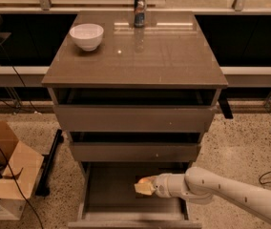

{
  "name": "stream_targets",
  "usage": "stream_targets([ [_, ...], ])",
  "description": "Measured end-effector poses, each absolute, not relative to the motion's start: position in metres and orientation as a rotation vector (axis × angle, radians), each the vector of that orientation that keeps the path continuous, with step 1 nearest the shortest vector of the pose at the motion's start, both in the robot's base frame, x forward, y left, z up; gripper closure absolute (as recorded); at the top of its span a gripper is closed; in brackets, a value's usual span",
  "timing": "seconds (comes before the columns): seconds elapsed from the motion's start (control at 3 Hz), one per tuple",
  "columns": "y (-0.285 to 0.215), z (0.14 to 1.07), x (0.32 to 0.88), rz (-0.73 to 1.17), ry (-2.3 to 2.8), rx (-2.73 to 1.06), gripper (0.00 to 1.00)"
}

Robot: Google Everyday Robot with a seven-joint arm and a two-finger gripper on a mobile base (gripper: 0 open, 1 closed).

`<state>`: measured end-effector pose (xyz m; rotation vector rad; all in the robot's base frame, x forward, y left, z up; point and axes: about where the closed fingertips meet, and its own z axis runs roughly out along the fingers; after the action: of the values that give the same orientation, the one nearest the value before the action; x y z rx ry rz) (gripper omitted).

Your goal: Place orange into bottom drawer

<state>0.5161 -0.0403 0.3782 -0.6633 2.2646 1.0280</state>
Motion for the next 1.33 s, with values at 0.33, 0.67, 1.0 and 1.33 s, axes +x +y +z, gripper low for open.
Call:
stream_targets([
  [0.33, -0.035, 0.344, 0.521, 1.026, 2.271, -0.688, 1.00],
  [0.67, -0.028, 0.305, 0.530, 1.088, 2.223, -0.667, 1.00],
  [1.0, -0.030, 0.268, 0.542, 1.158, 2.159, -0.589, 1.00],
  [1.33, -0.043, 0.240, 0.551, 1.237, 2.174, -0.507, 1.00],
])
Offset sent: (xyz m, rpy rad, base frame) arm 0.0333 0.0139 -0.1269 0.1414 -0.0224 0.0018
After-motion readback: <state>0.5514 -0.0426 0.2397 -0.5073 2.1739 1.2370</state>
